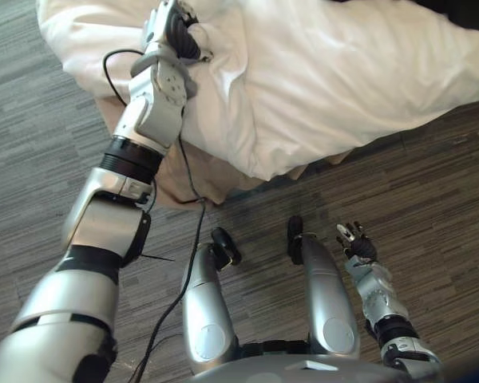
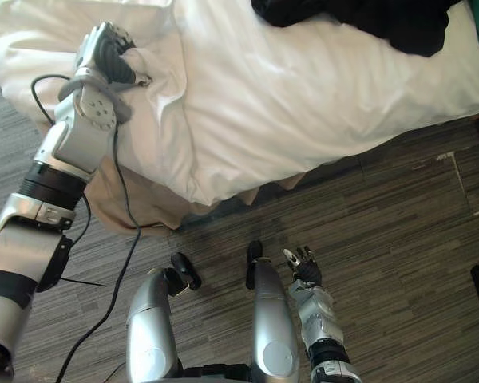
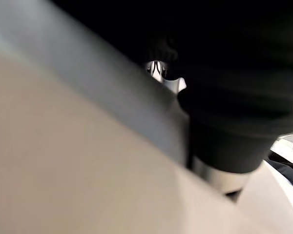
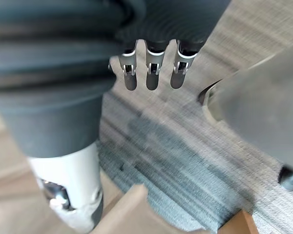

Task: Tidy the bed and pick cloth on bed and put in laundry

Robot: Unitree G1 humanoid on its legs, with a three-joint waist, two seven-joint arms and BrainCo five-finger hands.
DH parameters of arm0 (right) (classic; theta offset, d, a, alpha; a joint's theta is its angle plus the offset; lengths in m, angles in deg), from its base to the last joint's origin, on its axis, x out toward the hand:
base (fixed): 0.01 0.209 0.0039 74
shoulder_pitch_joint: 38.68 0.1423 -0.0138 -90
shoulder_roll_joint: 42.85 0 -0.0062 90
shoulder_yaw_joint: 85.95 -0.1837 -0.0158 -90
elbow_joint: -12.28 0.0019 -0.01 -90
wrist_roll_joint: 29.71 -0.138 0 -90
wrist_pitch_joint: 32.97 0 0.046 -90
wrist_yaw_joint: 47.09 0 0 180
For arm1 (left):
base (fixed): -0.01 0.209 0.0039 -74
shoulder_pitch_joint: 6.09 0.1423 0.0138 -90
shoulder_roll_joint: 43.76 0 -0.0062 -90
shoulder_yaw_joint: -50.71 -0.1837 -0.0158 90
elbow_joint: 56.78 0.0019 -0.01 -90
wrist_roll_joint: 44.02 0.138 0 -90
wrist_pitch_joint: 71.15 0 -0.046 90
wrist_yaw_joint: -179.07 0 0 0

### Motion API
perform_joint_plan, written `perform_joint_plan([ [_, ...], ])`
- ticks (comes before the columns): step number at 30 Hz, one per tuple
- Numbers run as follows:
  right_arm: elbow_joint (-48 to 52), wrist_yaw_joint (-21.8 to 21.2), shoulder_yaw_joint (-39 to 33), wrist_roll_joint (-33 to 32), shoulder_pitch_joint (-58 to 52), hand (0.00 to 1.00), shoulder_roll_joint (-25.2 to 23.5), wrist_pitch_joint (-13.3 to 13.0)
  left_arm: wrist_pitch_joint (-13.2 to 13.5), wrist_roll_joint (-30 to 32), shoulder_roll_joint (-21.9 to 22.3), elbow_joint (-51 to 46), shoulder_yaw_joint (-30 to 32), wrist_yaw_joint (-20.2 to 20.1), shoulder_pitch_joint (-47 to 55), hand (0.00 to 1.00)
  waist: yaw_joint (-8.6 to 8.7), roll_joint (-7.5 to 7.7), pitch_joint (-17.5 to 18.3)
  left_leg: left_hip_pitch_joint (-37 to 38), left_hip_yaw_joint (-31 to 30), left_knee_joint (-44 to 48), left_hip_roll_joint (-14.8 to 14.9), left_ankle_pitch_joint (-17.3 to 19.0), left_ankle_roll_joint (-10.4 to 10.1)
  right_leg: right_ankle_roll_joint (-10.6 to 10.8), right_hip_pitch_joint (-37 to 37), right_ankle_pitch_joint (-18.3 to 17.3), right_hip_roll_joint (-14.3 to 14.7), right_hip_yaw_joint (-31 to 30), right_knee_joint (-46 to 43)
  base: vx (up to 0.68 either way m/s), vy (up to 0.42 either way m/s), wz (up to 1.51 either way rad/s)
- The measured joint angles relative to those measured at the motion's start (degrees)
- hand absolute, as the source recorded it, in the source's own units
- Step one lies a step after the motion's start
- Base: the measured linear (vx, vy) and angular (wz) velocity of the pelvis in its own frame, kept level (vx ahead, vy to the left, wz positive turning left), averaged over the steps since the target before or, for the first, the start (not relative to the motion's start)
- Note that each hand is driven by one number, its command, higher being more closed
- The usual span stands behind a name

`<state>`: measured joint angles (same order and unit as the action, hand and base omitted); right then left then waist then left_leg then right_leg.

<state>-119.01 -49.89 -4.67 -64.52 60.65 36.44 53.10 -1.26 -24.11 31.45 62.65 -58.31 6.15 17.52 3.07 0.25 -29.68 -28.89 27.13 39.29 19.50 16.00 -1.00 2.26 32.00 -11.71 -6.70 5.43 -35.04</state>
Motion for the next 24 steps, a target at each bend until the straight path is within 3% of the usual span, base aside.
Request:
perform_joint_plan([
  [6,-0.11,1.46,1.28,3.57,-2.14,0.0,0.63,-0.03,5.04,-5.04,-2.88,-1.8,-1.9,-5.38,2.94,1.0,-0.76,-0.02,0.1,9.24,0.85,-7.4,-3.55,-2.38,-0.71,0.01,-8.16,0.0,-1.65,0.45,3.5,0.04,-0.026,0.08],
  [8,-0.27,1.95,1.07,4.93,-4.09,0.0,0.75,0.4,9.13,-7.27,-6.38,-4.14,-3.44,-7.51,3.21,1.0,-1.33,-0.03,0.17,12.38,0.53,-10.4,-4.71,-3.6,-0.95,0.01,-11.61,0.0,-2.11,1.42,5.28,0.02,-0.045,0.2],
  [10,-0.32,1.99,0.45,5.74,-5.28,0.0,0.83,0.96,10.81,-8.08,-8.58,-5.92,-3.5,-8.89,3.68,1.0,-1.88,-0.06,0.3,14.28,0.25,-12.26,-5.61,-4.51,-1.02,0.03,-13.58,0.0,-2.52,1.97,6.16,0.05,-0.035,0.2],
  [11,-1.28,1.97,-0.5,6.83,-6.37,0.0,1.01,1.45,13.07,-9.5,-10.81,-6.59,-3.27,-10.26,5.28,1.0,-2.36,-0.07,0.48,18.07,-0.04,-15.53,-6.89,-5.74,-1.3,0.09,-17.46,0.04,-2.97,2.94,8.09,0.06,-0.036,0.25],
  [12,-2.3,1.95,-0.79,7.1,-7.04,0.0,1.19,1.65,14.41,-10.48,-11.66,-6.9,-2.83,-11.16,7.09,1.0,-2.28,-0.14,1.85,19.06,-0.32,-17.14,-7.61,-6.31,-1.38,0.12,-18.6,0.02,-3.22,3.55,9.06,0.08,-0.041,0.35],
  [14,-7.06,1.97,-2.32,7.53,-9.22,0.0,1.6,2.97,18.45,-14.15,-14.55,-9.22,-0.48,-13.79,16.18,1.0,-2.45,-0.21,8.95,21.25,-1.65,-22.64,-9.32,-8.41,-2.06,0.54,-21.43,0.28,-3.32,5.55,13.1,0.15,-0.049,0.42],
  [17,-11.11,1.95,-4.09,9.33,-9.49,0.0,2.19,4.76,21.28,-16.72,-14.99,-10.21,5.41,-16.8,26.26,1.0,-2.6,-0.26,12.59,25.39,-3.69,-27.95,-10.85,-10.6,-2.6,0.85,-26.8,0.75,-3.25,7.98,17.4,0.18,-0.048,0.38],
  [18,-11.57,1.96,-4.31,9.37,-9.45,0.0,2.29,5.05,21.73,-16.8,-14.99,-10.19,6.24,-17.27,28.04,0.0,-2.59,-0.28,13.19,25.99,-4.18,-28.87,-11.12,-10.94,-2.72,0.88,-27.66,0.93,-3.16,8.37,18.29,0.14,-0.015,0.38],
  [23,-14.17,1.57,-5.59,11.47,-9.14,0.0,3.05,7.71,23.17,-21.11,-13.14,-10.24,10.54,-19.38,43.62,0.0,-3.33,-0.56,17.28,31.28,-6.45,-37.99,-12.9,-15.54,-3.08,0.67,-35.97,5.95,-1.33,11.96,30.06,0.09,0.005,0.27],
  [24,-14.59,1.42,-5.93,12.3,-9.18,0.0,3.48,8.75,23.02,-22.81,-10.37,-10.27,12.5,-19.33,47.46,0.0,-3.69,-0.6,17.64,32.19,-7.36,-39.41,-13.46,-16.25,-3.02,0.84,-37.43,6.4,-1.38,12.89,31.45,0.03,0.013,0.24],
])
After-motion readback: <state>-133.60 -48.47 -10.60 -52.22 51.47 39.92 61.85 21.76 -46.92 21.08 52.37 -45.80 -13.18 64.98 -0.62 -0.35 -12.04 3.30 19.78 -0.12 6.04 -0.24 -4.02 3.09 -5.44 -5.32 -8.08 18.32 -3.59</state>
